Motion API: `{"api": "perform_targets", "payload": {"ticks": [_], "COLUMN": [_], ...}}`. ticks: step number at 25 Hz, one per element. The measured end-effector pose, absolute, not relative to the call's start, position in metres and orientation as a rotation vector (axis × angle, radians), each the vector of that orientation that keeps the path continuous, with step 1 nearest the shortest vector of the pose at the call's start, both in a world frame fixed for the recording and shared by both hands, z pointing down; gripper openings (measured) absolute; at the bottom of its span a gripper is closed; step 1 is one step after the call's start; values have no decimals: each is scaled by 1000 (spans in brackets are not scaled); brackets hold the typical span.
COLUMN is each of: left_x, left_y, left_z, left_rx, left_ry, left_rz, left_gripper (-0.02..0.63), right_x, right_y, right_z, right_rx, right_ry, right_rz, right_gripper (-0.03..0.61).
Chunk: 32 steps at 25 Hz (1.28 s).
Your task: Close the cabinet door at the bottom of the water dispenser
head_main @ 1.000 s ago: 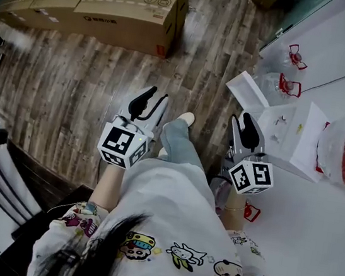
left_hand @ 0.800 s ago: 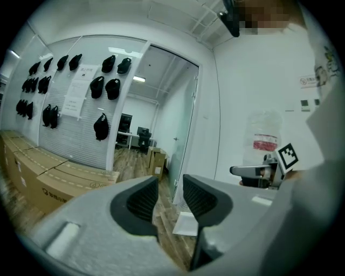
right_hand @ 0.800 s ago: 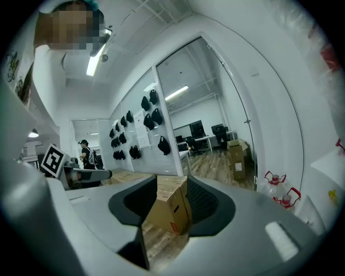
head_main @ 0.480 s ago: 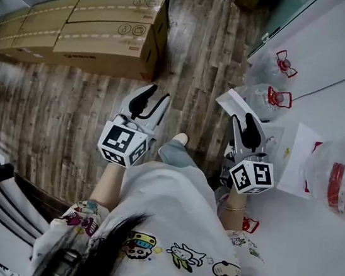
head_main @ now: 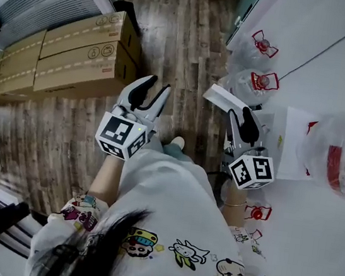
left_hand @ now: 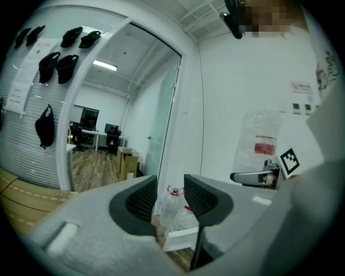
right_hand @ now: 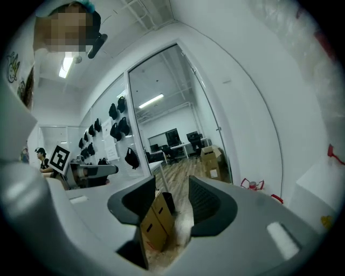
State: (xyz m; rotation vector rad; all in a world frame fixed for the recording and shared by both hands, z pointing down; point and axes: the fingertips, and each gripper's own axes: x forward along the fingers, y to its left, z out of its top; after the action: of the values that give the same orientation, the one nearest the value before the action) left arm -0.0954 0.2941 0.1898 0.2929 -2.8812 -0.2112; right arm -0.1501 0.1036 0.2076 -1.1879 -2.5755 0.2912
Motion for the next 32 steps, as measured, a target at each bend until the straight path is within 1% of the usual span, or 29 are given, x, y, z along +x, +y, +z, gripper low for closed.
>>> {"api": "perform_targets", "payload": {"ticks": [11,21,25,32], "left_x": [-195,-295,-316,-321], "left_y": [234,200,180,152], "left_z": [216,228,233,250], "left_rx": [802,1281,1438,1646], "left_ry": [-2701,-2445,-2337,-2147], "left_rz": [-175,-70,-38,23], "left_gripper": [150,150,150,150], "right_x": [-178,-227,-233,-221], "right_y": [54,48,36,18], "right_z": [236,232,235,244], "right_rx": [-751,-314,-115,168], "right_ry": [-2685,-2813,-2836,-2845], "right_rz": [489,510,523,564], "right_gripper": [184,184,184,184]}}
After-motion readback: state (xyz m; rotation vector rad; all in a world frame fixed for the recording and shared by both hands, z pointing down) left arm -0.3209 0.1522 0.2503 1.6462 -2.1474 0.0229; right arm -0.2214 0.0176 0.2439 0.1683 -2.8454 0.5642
